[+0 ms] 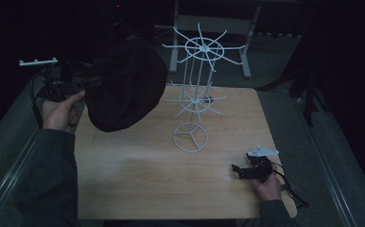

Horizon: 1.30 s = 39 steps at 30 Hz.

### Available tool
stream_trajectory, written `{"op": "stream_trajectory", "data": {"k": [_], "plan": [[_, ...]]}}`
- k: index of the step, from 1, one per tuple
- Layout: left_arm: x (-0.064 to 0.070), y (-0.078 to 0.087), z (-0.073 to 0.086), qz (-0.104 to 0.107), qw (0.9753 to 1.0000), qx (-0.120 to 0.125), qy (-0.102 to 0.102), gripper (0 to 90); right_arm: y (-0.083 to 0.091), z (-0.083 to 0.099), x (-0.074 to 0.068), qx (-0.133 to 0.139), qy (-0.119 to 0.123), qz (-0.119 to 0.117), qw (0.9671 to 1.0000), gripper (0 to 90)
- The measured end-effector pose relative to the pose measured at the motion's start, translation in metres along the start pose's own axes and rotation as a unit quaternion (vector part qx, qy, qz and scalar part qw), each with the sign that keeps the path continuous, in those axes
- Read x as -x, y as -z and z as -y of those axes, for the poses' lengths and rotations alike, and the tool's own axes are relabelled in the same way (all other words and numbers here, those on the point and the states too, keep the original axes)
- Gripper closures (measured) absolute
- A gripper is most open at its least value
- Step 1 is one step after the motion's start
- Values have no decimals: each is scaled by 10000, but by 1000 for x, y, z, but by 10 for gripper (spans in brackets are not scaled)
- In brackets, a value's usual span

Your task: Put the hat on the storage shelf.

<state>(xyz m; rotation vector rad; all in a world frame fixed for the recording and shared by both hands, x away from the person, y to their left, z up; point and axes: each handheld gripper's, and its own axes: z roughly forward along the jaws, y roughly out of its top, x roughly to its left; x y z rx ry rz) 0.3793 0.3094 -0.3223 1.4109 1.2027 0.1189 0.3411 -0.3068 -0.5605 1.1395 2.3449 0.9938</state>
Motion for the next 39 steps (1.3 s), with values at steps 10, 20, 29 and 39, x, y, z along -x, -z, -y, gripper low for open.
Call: {"op": "stream_trajectory", "data": {"k": [10,20,29,39], "plan": [[-1,-3,-7,130,9997,66,200,798,0,0,0,1,1,0,10000,134],[-3,-1,-9,202,9988,178,418,798,0,0,0,1,2,0,10000,134],[1,-4,-14,280,9984,250,426,797,0,0,0,0,1,0,10000,134],[12,-10,-26,382,9979,363,368,793,0,0,0,1,1,0,10000,134]]}}
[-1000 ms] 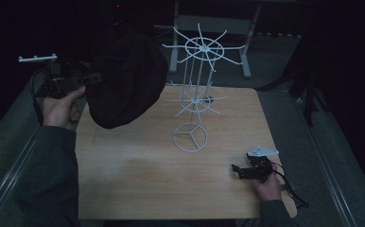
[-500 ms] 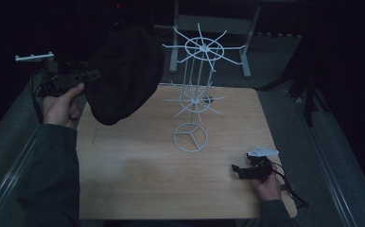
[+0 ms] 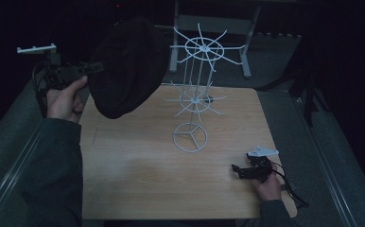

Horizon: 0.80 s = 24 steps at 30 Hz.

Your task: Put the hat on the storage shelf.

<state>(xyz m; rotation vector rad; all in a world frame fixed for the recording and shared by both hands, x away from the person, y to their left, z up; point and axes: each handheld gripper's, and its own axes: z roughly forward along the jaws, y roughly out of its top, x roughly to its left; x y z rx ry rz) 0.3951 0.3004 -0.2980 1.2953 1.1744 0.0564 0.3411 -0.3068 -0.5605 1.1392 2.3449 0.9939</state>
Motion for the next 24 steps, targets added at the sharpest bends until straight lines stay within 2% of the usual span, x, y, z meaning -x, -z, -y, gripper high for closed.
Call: {"op": "stream_trajectory", "data": {"k": [9,16,19,24], "plan": [[4,-12,-6,151,9999,16,28,791,0,0,0,1,2,0,10000,134],[12,-31,-6,274,9996,-54,-1,790,0,0,0,0,1,-1,10000,134],[12,-38,-5,324,9994,-127,17,790,0,0,0,0,2,-1,10000,134],[7,-58,1,352,9983,-468,14,791,0,0,0,2,4,2,10000,134]]}}
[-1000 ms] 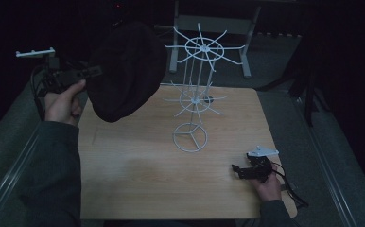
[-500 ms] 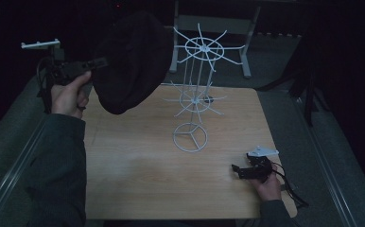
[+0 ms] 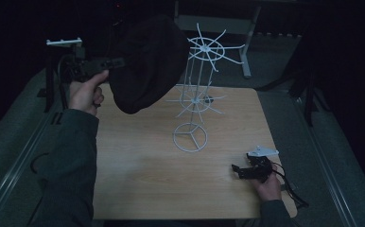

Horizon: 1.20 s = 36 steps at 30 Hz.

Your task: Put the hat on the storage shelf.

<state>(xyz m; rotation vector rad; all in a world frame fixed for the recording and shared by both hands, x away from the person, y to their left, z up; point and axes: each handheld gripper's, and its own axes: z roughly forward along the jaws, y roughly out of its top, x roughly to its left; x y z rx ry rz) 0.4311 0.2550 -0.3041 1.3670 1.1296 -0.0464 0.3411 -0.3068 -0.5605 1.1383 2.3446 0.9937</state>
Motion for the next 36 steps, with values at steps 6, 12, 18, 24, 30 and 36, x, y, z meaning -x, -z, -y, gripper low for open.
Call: {"op": "stream_trajectory", "data": {"k": [6,12,18,24,30,36], "plan": [[-2,-15,5,-167,9995,-263,-53,793,0,0,0,2,-3,-2,10000,134],[-1,-29,11,-426,9977,-515,-148,788,0,0,0,3,-1,-1,10000,134],[-1,-40,17,-675,9942,-798,-259,727,0,0,0,2,-3,0,10000,134],[-2,-41,17,-750,9933,-845,-234,683,0,0,0,6,-7,0,10000,134],[-3,-45,19,-874,9903,-1058,-239,601,0,0,0,4,-14,1,10000,135],[-2,-49,21,-856,9895,-1131,-282,566,0,0,0,4,-13,2,10000,135]]}}
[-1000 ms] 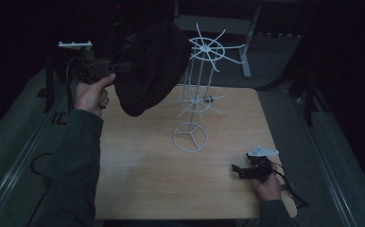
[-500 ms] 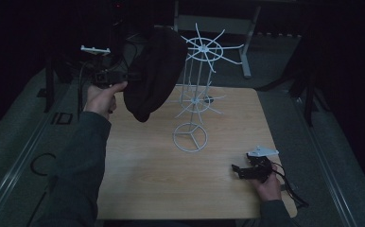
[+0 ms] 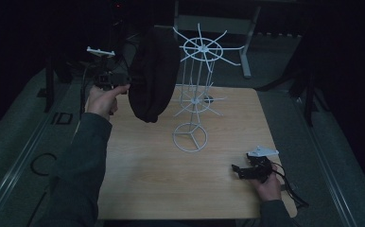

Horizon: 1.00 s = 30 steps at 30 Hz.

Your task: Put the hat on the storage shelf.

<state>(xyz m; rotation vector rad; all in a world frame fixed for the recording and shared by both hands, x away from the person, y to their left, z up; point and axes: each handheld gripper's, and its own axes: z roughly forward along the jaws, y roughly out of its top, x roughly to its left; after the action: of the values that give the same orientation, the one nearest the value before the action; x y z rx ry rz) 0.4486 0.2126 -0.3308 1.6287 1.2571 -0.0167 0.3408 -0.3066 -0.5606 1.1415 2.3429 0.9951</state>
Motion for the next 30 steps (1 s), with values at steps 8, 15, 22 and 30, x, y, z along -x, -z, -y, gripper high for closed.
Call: {"op": "stream_trajectory", "data": {"k": [8,15,22,30], "plan": [[3,6,0,44,9997,164,-146,523,0,0,0,2,12,8,10000,134],[5,17,-1,24,9990,372,-254,498,0,0,0,2,10,7,10000,135],[8,22,1,-64,9984,391,-393,499,0,0,0,2,9,8,10000,135],[13,26,4,-201,9969,464,-610,506,0,0,0,2,7,9,10000,135]]}}
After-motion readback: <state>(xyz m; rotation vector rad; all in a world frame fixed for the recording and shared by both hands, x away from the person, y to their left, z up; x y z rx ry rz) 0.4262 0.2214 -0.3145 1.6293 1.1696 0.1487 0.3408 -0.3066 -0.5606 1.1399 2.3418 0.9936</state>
